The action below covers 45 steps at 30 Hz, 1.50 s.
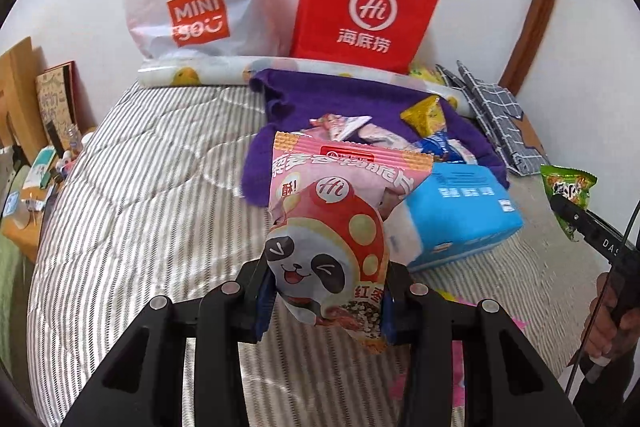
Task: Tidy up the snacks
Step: 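Lift both held bags and carry them toward the purple towel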
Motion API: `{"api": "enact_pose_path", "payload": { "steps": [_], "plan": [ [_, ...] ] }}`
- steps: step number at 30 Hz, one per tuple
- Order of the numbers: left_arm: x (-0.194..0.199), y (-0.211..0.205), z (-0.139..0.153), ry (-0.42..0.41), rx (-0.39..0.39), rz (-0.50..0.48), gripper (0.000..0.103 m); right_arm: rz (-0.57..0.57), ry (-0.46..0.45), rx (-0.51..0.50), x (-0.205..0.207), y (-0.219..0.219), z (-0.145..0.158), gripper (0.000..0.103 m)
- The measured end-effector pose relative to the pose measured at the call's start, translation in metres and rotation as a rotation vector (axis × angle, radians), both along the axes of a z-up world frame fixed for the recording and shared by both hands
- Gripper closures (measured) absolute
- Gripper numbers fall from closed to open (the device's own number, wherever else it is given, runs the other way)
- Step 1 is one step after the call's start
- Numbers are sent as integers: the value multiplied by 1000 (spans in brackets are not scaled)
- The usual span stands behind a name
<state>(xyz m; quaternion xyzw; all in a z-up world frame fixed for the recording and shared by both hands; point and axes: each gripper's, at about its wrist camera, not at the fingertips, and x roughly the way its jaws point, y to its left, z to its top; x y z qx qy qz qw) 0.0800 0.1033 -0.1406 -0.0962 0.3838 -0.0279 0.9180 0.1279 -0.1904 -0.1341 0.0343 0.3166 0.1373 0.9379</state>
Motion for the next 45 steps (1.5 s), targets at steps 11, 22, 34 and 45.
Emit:
{"api": "enact_pose_path", "payload": {
  "steps": [11,22,34,45],
  "plan": [
    [5,-15,15,-10,-14,-50,62,51,31,-1,-15,17,7,53],
    [3,-23,32,-4,-39,-61,62,42,65,51,-13,16,26,53],
    [7,-31,55,-40,-48,-72,62,66,-13,63,-8,18,54,53],
    [42,-15,59,-49,-70,-29,62,72,-68,25,35,27,66,53]
  ]
}}
